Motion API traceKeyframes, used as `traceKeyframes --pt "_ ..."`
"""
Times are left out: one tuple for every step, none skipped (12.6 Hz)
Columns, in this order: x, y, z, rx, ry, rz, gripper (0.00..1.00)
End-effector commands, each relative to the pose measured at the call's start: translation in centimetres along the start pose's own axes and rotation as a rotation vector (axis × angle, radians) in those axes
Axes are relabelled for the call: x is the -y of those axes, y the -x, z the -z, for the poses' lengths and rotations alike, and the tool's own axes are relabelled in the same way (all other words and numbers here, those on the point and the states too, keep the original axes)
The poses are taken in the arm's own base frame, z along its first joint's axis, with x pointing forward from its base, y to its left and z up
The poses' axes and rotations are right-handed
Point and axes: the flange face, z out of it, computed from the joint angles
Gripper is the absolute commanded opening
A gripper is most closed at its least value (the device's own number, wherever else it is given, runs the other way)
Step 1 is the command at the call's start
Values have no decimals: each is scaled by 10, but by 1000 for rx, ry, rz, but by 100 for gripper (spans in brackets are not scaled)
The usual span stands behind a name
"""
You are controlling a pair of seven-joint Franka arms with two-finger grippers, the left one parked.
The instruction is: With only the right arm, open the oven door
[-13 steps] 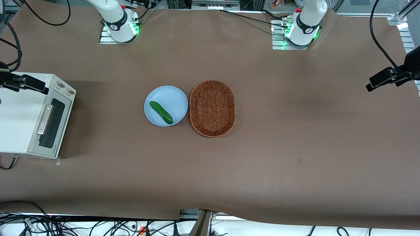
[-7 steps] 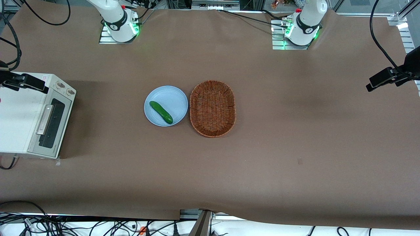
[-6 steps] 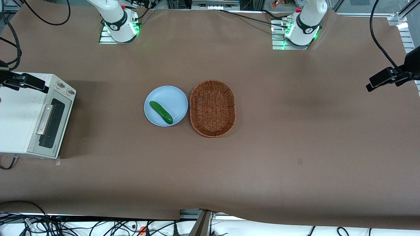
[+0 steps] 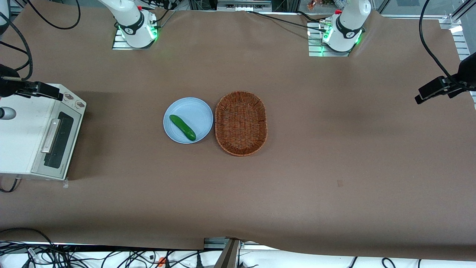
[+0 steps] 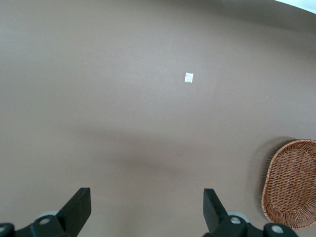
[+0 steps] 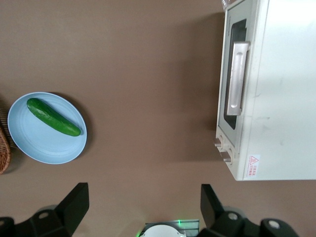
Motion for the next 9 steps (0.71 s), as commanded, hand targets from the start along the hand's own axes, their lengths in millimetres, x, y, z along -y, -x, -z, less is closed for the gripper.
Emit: traceKeyframes --pt "3 0 -8 35 -16 11 100" --pt "5 -1 -11 45 -14 12 100" --pt "6 -3 -17 59 -13 11 100" --pt "8 -4 -22 70 -11 16 100" --pt "14 -5 -30 83 -5 23 100" --pt "16 -5 -38 98 0 23 100" --pt "17 -10 -48 113 5 22 100" --pt "17 -14 -56 127 8 20 100" --pt "19 -19 -65 143 15 25 100"
